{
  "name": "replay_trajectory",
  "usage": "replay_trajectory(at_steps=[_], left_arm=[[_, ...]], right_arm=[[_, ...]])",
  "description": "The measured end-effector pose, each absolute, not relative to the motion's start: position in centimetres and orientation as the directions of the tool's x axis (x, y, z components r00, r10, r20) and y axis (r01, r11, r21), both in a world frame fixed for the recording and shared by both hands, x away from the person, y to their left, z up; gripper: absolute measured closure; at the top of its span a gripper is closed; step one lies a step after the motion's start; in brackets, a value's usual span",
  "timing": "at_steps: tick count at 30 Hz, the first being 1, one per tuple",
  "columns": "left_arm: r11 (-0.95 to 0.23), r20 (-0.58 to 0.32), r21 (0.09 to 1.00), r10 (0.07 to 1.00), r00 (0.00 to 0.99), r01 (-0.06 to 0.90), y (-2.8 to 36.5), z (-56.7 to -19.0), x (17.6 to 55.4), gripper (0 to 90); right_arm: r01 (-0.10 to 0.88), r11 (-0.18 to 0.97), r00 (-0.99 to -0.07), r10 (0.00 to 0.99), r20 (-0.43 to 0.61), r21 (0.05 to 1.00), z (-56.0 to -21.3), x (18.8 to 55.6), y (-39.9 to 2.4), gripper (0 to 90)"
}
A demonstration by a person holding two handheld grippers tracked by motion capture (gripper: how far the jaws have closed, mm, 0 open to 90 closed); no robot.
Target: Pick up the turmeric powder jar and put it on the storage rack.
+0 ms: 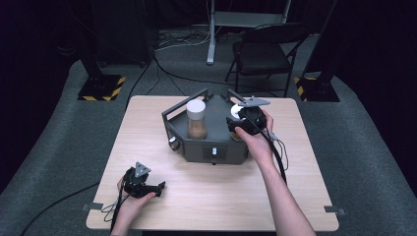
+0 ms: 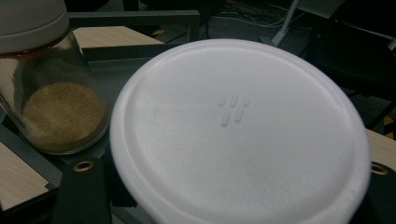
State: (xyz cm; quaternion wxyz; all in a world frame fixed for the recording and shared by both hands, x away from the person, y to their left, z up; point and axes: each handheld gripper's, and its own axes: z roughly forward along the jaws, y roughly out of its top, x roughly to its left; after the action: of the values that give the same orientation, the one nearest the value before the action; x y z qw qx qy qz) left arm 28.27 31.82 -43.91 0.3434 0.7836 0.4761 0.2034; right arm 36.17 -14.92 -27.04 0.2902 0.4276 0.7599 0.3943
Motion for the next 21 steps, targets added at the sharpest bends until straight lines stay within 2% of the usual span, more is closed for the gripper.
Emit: replay_trajectory(at_steps=[12,21], left_arm=[[-0.313,-0.007,0.731,0.885,0.465,0.607,31.8,-43.9,28.3,3.7],[-0.313,-0.007,0.731,0.885,0.465,0.607,31.8,-43.9,28.3,3.6]], right_arm=[[0.445,0.278,-0.475,0.879,-0.038,0.851,-27.1,37.3,-16.4,27.4],[0.461,0.237,-0.475,0.880,0.012,0.855,-27.1,37.1,-17.3,13.1]])
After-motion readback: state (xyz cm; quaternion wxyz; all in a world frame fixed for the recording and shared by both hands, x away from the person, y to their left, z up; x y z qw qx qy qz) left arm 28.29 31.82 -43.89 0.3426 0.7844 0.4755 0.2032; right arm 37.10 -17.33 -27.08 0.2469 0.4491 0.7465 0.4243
